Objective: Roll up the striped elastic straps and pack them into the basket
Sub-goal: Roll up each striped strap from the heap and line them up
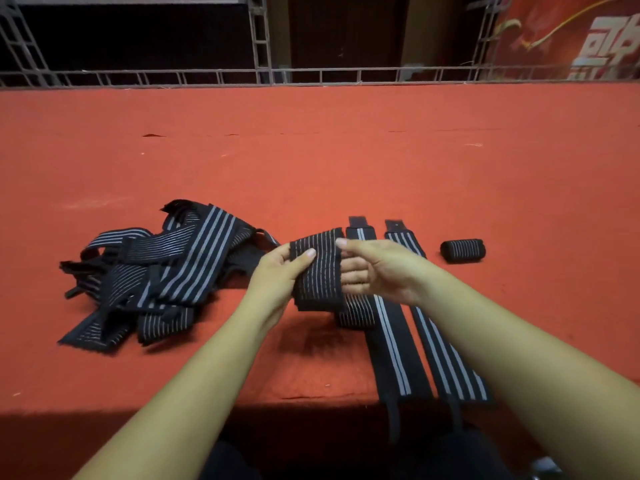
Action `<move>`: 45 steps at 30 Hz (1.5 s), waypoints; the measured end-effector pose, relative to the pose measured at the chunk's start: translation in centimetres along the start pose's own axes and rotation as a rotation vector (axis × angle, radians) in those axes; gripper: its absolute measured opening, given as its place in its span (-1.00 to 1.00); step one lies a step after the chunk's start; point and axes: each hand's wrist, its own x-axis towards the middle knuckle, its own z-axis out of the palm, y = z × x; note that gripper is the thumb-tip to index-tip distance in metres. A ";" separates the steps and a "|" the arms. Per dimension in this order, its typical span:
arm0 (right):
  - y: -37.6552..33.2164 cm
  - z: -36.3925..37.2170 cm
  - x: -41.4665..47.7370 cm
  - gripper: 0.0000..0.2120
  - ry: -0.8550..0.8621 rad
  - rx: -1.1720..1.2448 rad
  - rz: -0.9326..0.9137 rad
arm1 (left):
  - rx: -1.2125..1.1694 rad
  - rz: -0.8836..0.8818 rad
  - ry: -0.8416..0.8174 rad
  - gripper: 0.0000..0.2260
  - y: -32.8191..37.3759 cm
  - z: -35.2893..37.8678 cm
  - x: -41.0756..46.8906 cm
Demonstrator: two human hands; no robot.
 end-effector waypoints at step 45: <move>-3.2 -0.5 -3.2 -0.87 -0.193 -0.376 -0.135 | 0.190 0.117 -0.513 -0.47 0.7 -0.6 -2.1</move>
